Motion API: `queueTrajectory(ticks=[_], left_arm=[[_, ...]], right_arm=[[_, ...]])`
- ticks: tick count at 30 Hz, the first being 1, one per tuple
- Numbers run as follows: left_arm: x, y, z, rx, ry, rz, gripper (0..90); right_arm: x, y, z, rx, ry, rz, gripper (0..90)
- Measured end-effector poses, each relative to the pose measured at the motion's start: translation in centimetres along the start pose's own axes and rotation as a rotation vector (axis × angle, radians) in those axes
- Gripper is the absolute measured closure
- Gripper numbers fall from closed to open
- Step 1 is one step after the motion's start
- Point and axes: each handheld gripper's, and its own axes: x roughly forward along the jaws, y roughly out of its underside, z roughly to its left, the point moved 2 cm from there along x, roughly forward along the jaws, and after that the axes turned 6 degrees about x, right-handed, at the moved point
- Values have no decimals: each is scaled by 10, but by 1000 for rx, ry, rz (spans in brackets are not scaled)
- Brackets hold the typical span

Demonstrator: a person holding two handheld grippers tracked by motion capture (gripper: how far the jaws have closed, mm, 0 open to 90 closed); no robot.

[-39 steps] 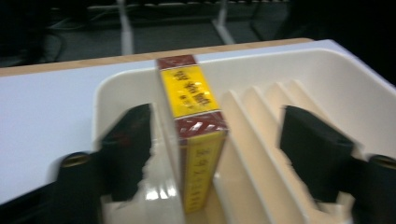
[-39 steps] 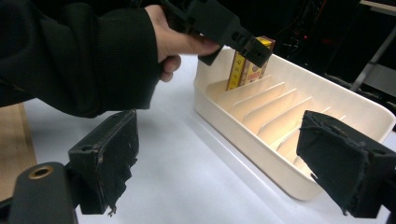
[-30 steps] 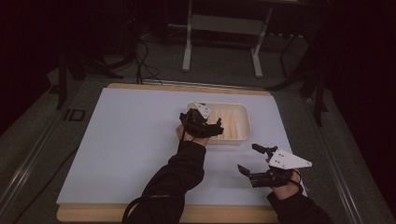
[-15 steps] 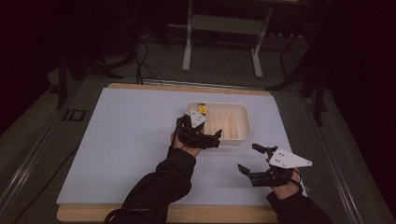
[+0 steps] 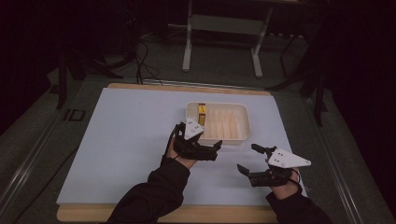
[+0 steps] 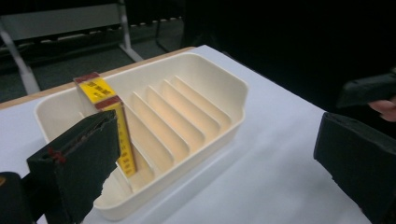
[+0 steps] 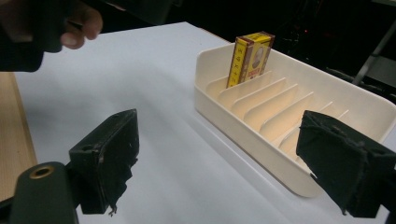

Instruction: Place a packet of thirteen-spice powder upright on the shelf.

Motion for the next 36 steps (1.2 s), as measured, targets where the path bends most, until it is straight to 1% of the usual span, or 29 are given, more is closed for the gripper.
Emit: queueTrajectory(ticks=[4,5,7,9,12,13,15,18,20,22,24,26,27,29,31,34,36], left_arm=[[-7,1,-5,6,29,-7,14],[-8,1,-6,17,31,-6,14],[-12,1,-9,20,51,-11,14],[-17,1,-12,36,59,-18,14],[-23,3,-14,51,78,-31,13],[-25,3,-15,50,85,-40,14],[-29,6,-17,62,89,-55,14],[-32,13,-17,67,103,-44,14],[-35,16,-18,71,115,-49,13],[-37,19,-20,93,124,-49,14],[-40,22,-21,108,140,-70,14],[-43,26,-22,121,170,-84,14],[-44,28,-22,127,172,-78,14],[-46,33,-22,139,181,-81,14],[-48,37,-23,147,178,-70,14],[-52,43,-23,146,169,-59,14],[-52,45,-23,149,170,-63,14]], right_arm=[[0,0,0,-4,1,-1,133],[0,0,0,-2,0,0,133],[0,0,0,-5,2,4,133],[0,0,1,-2,0,3,133],[1,0,1,-2,-3,2,133],[1,0,1,-1,-2,3,133],[1,0,2,-2,-4,3,133],[1,0,3,-6,-4,6,133],[1,0,3,-1,-5,6,133],[2,0,3,-2,-7,8,133],[2,1,3,-4,-7,11,133],[2,1,4,-5,-8,10,133],[2,1,4,-1,-10,11,133],[2,1,4,-3,-8,13,133],[3,1,4,-1,-15,16,133],[4,2,5,-3,-16,22,133],[4,2,5,-6,-16,23,133]])
